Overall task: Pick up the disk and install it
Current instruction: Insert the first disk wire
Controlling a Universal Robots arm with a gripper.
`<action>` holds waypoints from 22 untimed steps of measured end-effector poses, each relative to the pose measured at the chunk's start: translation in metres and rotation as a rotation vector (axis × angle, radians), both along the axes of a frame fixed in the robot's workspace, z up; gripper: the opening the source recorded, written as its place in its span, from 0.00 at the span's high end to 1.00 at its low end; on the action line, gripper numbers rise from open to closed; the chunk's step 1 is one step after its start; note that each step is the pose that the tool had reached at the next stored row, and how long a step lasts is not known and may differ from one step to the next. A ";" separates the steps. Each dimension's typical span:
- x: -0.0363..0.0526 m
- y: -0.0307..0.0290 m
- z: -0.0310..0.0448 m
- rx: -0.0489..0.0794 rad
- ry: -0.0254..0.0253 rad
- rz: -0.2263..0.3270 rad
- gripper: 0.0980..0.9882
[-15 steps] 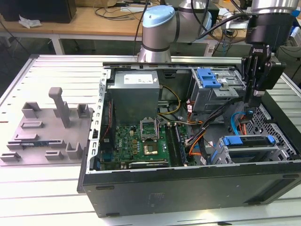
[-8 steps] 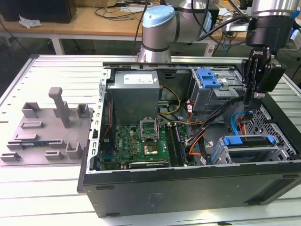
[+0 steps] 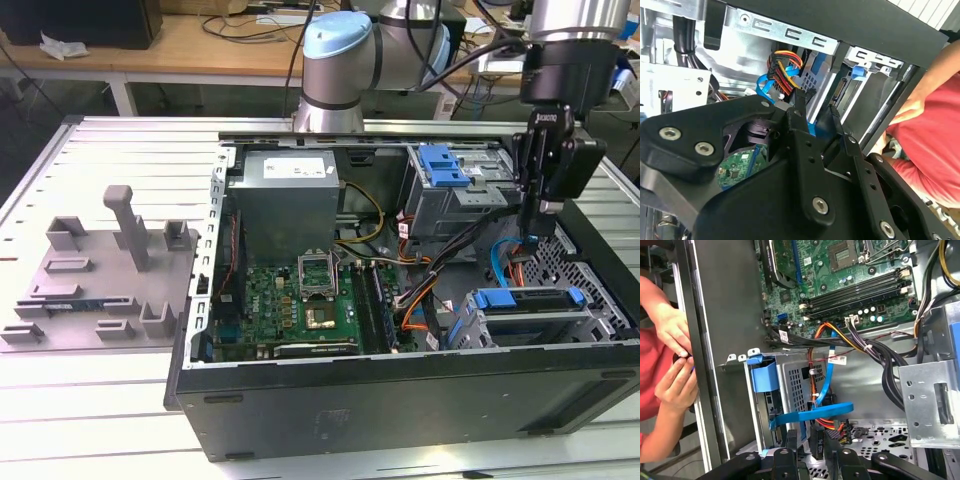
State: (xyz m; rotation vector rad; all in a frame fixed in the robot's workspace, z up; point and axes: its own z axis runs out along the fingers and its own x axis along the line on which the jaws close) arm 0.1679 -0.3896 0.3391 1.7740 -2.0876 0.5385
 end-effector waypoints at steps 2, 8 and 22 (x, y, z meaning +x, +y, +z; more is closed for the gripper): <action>-0.0001 0.0039 -0.0005 -0.014 0.0000 0.000 0.72; 0.0000 0.0100 -0.0045 -0.027 -0.0001 0.009 0.81; -0.0027 0.0160 -0.0115 -0.044 -0.0002 0.043 0.81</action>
